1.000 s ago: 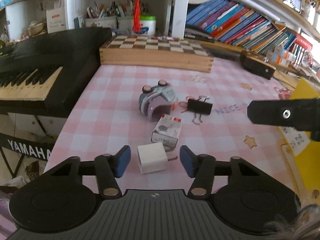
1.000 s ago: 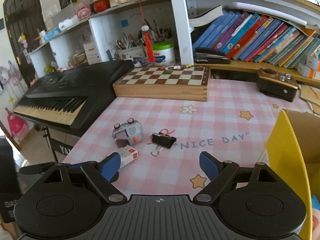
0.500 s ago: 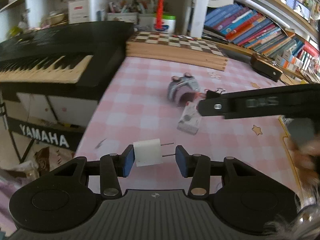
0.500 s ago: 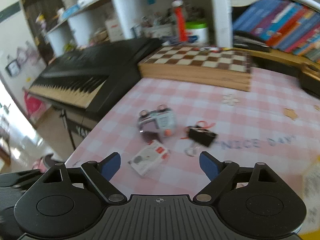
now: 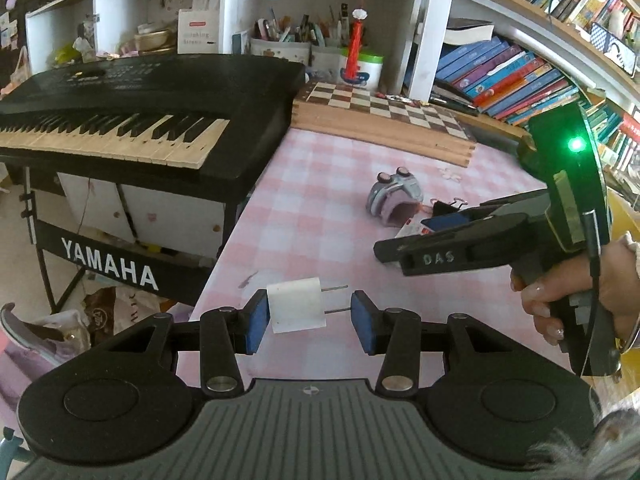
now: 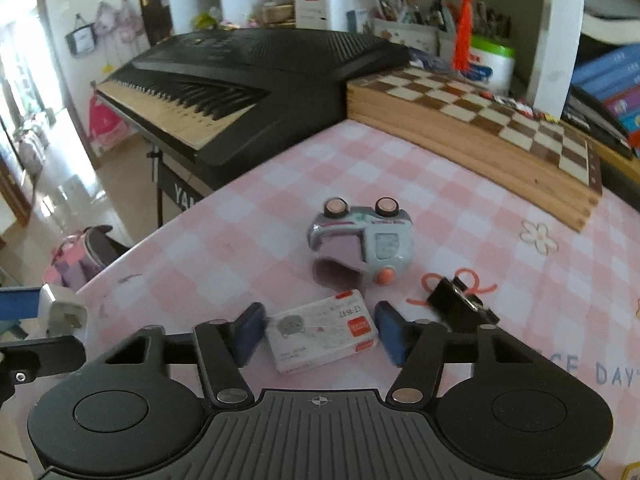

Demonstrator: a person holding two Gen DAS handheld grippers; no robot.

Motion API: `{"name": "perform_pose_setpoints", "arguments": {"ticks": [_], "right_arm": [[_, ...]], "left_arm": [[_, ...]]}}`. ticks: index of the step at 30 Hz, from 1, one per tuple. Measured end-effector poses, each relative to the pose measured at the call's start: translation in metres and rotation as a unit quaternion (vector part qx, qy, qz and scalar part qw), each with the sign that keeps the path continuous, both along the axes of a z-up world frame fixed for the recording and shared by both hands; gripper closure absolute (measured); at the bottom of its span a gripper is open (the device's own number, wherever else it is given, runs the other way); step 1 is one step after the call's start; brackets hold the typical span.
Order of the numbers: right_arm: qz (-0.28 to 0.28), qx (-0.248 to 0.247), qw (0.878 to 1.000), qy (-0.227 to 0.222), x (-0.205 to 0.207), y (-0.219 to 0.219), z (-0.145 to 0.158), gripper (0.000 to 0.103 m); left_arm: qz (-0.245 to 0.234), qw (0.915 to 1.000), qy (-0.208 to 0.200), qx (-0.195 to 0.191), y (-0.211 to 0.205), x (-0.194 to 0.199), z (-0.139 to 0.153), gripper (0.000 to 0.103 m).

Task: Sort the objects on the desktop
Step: 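Close the right tool on the white-and-red carton and lift it while the left tool holds the cube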

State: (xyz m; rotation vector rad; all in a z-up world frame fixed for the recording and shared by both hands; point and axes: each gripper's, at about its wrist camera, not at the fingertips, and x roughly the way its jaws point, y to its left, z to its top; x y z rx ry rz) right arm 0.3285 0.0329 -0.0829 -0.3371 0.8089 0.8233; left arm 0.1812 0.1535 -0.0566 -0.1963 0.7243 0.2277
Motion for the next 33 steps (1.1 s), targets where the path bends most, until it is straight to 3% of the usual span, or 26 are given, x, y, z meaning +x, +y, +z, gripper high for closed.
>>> {"name": "perform_pose_setpoints", "arguments": {"ticks": [9,25,33], "right_arm": [[-0.015,0.011,1.000,-0.020,-0.018,-0.008,0.016,0.043],[-0.144,0.066,0.987,-0.035,-0.060,-0.082,0.075,0.043],[-0.168,0.088,0.981,-0.027,-0.093,-0.102,0.093,0.044]], "left_arm": [[-0.022,0.9995,-0.020,-0.007,-0.005,0.000,0.009,0.061],[-0.087,0.9936,-0.068,-0.022,-0.026,-0.016,0.036,0.061],[-0.120,0.9881,-0.090,-0.034,-0.033,-0.030,0.053,0.061]]}}
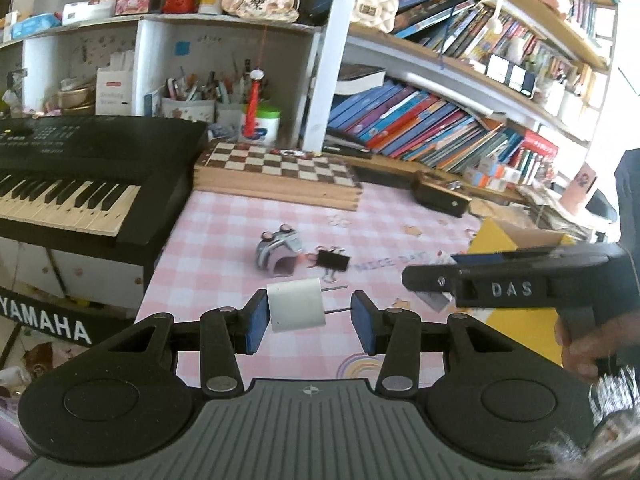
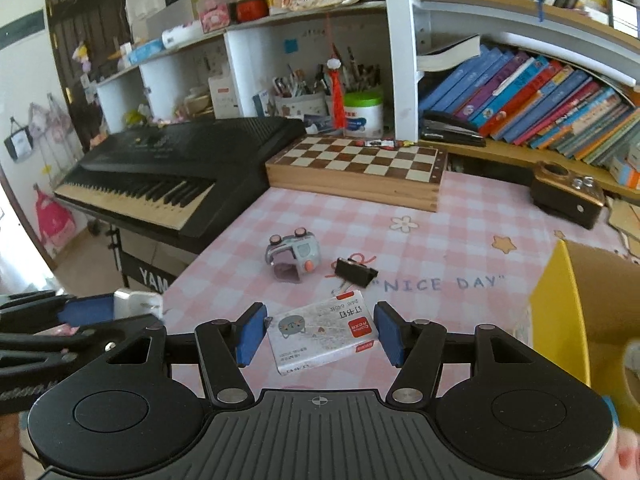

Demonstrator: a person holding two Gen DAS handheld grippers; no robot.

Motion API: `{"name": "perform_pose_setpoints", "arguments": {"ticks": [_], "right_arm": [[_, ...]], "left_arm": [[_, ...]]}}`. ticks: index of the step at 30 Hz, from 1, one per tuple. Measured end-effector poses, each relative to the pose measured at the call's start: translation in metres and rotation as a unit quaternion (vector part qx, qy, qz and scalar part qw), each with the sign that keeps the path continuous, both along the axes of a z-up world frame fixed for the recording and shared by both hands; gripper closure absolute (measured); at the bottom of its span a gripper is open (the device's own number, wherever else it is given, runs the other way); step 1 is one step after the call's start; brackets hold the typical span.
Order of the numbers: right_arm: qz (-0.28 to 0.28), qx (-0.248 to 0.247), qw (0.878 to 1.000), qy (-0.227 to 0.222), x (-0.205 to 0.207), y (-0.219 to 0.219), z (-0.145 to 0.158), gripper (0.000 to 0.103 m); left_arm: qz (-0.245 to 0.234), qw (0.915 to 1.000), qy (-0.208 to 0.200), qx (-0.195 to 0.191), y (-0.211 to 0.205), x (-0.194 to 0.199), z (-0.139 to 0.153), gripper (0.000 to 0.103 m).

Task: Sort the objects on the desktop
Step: 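Close the right tool on the white-and-red carton and lift it while the left tool holds the cube, then carry the white cube and white-and-red carton over the yellow box with both tools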

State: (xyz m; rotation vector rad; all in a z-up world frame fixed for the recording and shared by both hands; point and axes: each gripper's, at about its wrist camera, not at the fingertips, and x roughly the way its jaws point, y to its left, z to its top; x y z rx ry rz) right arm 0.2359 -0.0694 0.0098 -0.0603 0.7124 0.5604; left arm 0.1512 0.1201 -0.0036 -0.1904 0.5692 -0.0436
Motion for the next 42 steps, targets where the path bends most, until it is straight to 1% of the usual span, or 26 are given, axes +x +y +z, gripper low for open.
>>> {"name": "perform_pose_setpoints", "arguments": {"ticks": [6,12,30,36,42], "right_arm": [[-0.013,0.008,1.000,0.008,-0.030,-0.010,0.006,0.044],[-0.035,0.009,0.999,0.024,-0.057,-0.014,0.001,0.044],[-0.078,0.013,0.996,0.040,-0.155,-0.013,-0.006,0.043],[-0.112,0.017,0.993,0.045,-0.188,-0.022,-0.010,0.043],[-0.162,0.020,0.985,0.056,-0.213,-0.038,-0.015,0.043]], "left_arm": [[-0.022,0.9997,-0.007,-0.008,-0.003,-0.015,0.008,0.061],[-0.044,0.9989,-0.002,-0.016,-0.005,-0.031,0.004,0.061],[-0.095,0.9953,0.009,-0.013,-0.003,-0.116,0.002,0.061],[-0.129,0.9915,0.013,-0.013,-0.009,-0.138,0.000,0.061],[-0.177,0.9839,0.022,-0.012,-0.023,-0.149,-0.004,0.061]]}}
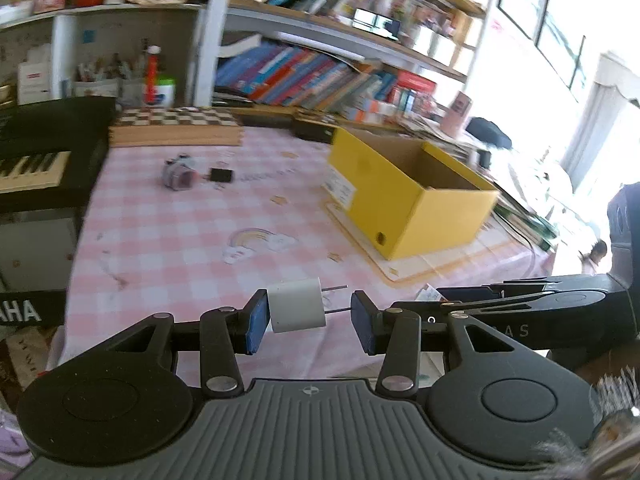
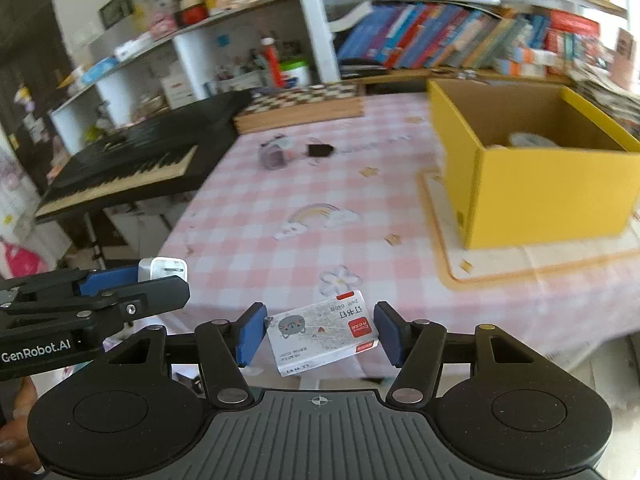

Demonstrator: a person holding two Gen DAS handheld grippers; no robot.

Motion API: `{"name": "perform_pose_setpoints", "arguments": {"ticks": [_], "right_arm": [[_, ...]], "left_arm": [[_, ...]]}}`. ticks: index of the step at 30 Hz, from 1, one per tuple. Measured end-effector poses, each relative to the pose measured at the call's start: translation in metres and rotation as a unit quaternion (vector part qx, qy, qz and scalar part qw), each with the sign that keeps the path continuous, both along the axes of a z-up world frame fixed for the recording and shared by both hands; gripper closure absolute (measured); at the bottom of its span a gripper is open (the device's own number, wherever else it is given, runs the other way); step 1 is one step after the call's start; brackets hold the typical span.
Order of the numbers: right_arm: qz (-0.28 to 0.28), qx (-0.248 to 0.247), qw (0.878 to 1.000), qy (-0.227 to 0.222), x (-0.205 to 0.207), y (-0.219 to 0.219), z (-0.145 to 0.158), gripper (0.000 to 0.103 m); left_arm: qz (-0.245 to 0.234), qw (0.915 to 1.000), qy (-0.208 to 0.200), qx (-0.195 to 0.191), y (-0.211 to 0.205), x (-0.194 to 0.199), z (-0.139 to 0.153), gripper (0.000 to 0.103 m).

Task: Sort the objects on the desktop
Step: 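Carry the white cube and white-and-red carton over the yellow box with both tools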

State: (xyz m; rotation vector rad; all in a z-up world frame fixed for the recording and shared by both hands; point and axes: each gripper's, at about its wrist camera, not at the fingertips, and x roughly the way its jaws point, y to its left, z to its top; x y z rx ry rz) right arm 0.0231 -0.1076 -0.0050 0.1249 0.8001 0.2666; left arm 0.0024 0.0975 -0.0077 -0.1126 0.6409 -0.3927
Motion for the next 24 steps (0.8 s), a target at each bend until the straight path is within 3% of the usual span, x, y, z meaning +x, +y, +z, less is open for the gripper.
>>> {"name": "perform_pose_setpoints", "arguments": {"ticks": [16,24], "right_arm": [[-0.103,-0.010,0.995,0.014,-0.030,-0.049,-0.003,0.043],[-0.133,-0.004,0.991,0.023,-0.028,-0.076,-0.005,0.043]], "left_arm": [[-0.118,0.9930,0.004,-0.001,-0.056,0.011,-0.003,0.062],[-0.153,0.9882,0.004,0.004,-0.085,0.021,-0.003,0.062]]}}
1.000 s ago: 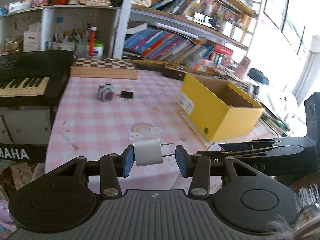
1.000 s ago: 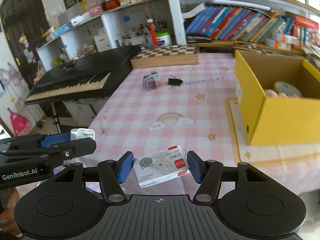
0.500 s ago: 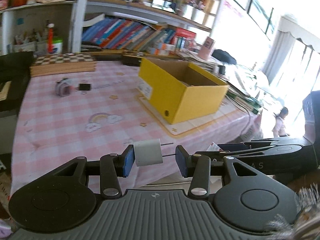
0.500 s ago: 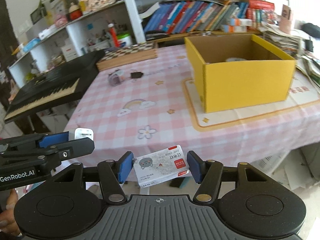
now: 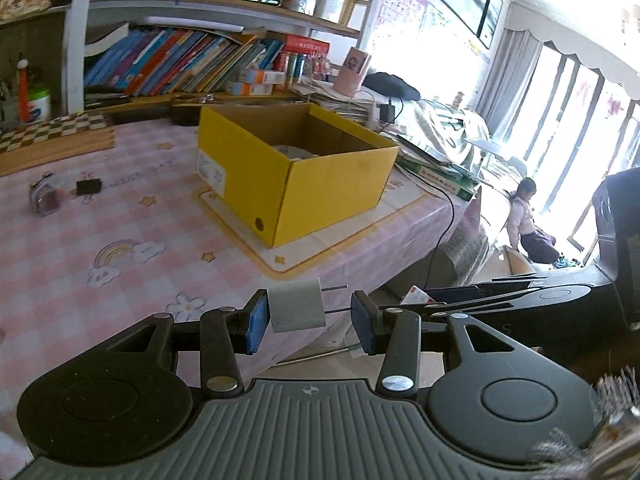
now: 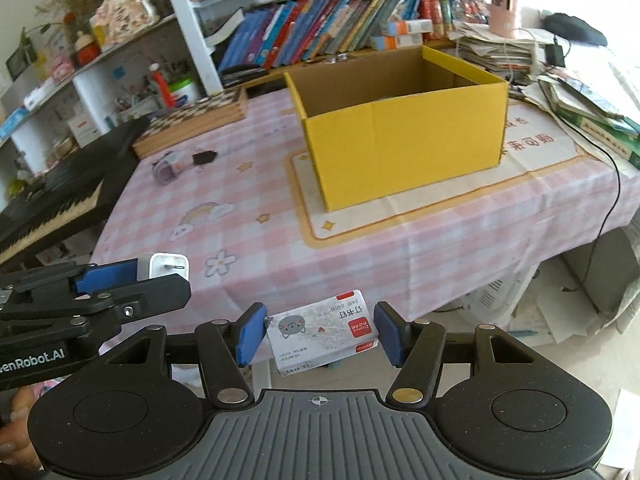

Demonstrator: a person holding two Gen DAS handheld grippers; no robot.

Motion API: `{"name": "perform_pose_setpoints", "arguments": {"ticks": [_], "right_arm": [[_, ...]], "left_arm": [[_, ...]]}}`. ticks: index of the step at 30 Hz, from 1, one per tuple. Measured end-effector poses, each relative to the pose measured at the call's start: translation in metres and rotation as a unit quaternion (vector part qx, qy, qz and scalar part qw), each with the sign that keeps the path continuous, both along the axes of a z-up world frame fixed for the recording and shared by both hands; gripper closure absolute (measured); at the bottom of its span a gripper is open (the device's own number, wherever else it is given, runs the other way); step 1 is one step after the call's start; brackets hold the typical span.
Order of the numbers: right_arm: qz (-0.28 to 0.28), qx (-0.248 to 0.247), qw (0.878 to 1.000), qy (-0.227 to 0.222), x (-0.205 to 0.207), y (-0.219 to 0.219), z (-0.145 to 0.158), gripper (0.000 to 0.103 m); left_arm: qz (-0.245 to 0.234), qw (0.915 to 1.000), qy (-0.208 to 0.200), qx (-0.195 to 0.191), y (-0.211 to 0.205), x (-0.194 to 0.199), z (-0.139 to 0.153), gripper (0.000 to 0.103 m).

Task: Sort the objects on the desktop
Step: 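Carry the white cube and white-and-red carton over the yellow box with both tools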

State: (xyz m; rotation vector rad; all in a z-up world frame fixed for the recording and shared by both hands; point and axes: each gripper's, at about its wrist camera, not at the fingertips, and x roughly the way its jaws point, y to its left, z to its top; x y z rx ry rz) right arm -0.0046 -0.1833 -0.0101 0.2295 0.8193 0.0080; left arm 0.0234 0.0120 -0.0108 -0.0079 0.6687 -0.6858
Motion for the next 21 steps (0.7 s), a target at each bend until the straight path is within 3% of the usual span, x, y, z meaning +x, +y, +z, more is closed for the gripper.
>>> {"name": "perform_pose_setpoints", "arguments": {"ticks": [21], "right_arm": [[-0.008,0.005,1.000,-0.007,0.047,-0.078,0.007,0.043]], "left_arm": [[-0.014,0.9999,-0.005,-0.001,-0.078,0.050,0.011,0.062]]}}
